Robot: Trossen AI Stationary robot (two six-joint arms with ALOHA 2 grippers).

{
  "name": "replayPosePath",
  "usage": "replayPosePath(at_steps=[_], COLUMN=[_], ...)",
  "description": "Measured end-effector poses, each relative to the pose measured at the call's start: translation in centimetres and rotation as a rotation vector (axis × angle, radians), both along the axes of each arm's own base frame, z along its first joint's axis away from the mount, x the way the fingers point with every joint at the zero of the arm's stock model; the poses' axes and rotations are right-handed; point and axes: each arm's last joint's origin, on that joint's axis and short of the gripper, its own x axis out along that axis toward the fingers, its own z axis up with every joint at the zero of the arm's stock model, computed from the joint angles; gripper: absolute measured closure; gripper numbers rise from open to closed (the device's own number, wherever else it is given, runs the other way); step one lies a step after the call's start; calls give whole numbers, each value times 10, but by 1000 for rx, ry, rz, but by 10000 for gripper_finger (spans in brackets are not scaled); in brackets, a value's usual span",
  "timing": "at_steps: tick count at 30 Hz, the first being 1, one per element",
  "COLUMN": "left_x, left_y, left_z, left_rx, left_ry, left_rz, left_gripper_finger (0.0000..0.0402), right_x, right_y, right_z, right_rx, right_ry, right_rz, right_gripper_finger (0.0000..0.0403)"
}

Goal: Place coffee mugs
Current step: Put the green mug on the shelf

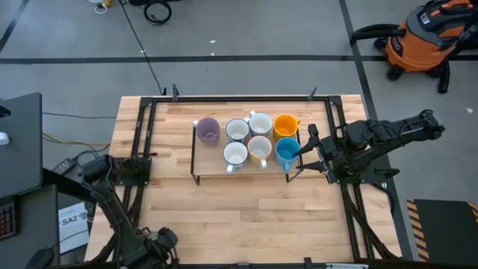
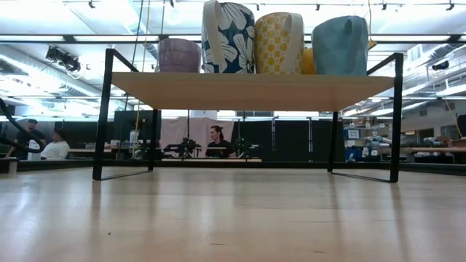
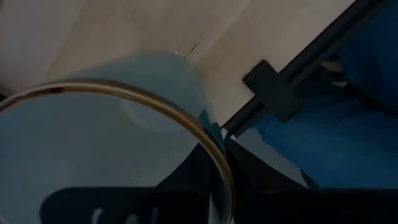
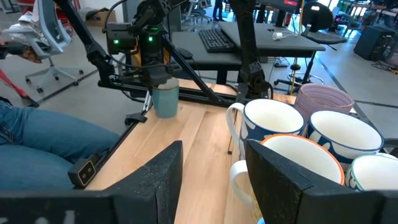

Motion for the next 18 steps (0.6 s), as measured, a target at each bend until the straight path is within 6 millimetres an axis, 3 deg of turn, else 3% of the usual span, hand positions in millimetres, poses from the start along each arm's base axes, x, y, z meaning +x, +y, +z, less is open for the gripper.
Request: replayPosePath(at_steps=[10,18], left_x=[14,36], left_y=[7,9], left_z=[3,30], left_rx=[-38,-134], left_ry=[31,-46], left_rz=[-18,-188], left_gripper_finger=[368,368], right_x=[0,0], right_y=[0,0], right_z=[0,0], right_rx=[0,0], right_ry=[1,2], right_rz=[0,0], right_gripper_finger=[222,223])
